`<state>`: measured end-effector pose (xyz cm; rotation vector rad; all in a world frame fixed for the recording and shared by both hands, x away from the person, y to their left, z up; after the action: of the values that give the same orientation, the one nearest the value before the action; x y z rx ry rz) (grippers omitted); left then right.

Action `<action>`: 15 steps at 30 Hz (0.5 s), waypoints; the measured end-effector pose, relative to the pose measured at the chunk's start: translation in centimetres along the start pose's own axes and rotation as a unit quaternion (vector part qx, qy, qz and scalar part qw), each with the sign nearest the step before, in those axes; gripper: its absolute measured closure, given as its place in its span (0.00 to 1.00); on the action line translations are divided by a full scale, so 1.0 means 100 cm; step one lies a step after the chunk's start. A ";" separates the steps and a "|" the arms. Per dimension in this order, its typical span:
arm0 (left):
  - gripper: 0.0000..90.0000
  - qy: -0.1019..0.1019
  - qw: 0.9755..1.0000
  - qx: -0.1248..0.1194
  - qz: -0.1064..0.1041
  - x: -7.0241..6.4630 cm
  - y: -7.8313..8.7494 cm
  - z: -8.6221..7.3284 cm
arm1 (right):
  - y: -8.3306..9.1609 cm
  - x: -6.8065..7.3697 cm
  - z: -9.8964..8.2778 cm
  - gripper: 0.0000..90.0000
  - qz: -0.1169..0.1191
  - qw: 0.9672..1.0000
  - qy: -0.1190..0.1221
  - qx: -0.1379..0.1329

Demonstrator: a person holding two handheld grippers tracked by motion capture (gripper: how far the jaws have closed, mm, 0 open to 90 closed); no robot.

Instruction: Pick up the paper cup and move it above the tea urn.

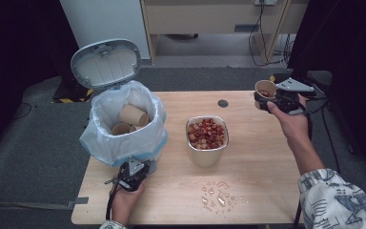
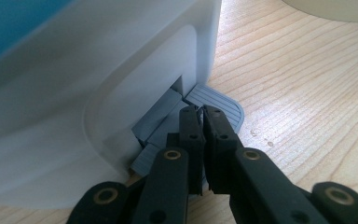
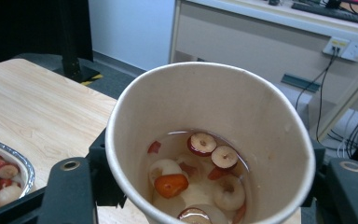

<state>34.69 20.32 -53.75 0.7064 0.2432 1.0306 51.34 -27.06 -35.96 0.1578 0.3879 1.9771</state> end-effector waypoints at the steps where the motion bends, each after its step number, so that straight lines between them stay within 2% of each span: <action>1: 0.95 0.001 1.000 0.000 0.000 0.000 0.000 0.000 | -0.002 0.000 0.004 0.37 0.004 1.000 0.006 0.000; 11: 0.95 -0.002 1.000 0.000 0.002 0.000 0.000 0.000 | -0.011 0.005 0.026 0.37 0.021 0.999 0.040 -0.007; 15: 0.95 -0.001 1.000 0.000 0.001 0.000 0.000 0.000 | -0.015 0.011 0.039 0.37 0.032 0.998 0.051 -0.017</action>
<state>34.66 20.29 -53.76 0.7082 0.2403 1.0319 53.32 -24.71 -32.85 0.0480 0.4209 2.0594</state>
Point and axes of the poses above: each handheld gripper's, and its own axes: y roughly backward along the jaws, z roughly out of its top, x roughly to its left, the point moved 2 cm from there along -y, roughly forward along the jaws, and after that the axes turned 4 degrees about -y, right-handed, at the moved point
